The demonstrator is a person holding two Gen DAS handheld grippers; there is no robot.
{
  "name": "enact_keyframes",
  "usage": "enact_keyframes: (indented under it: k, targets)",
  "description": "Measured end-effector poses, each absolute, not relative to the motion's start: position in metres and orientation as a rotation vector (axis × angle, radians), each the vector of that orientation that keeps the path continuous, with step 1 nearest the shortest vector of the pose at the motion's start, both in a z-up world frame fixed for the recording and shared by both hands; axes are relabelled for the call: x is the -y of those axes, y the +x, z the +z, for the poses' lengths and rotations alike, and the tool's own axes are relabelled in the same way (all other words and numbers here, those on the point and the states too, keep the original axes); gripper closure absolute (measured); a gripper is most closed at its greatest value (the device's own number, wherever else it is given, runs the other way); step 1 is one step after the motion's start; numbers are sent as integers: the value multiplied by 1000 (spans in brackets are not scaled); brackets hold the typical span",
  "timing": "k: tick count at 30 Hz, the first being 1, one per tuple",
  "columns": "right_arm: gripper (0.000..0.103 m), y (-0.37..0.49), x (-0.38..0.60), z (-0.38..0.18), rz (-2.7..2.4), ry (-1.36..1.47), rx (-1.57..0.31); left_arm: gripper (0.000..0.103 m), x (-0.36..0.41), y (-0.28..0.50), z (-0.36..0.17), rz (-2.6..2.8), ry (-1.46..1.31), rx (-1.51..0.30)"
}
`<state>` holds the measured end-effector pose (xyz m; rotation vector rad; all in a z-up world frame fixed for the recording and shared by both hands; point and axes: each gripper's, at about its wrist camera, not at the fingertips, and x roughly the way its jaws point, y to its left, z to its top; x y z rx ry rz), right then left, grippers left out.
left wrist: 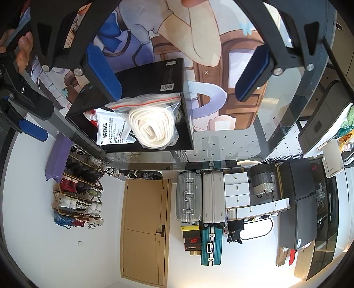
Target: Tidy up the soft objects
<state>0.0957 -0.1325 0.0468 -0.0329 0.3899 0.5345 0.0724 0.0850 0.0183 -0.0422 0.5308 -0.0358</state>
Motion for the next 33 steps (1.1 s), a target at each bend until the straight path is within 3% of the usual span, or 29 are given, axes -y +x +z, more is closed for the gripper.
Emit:
enact_keyframes:
  k: [33]
  targets:
    - [1, 97, 134, 40, 540, -26, -414, 0, -92, 59, 19, -17, -49, -528]
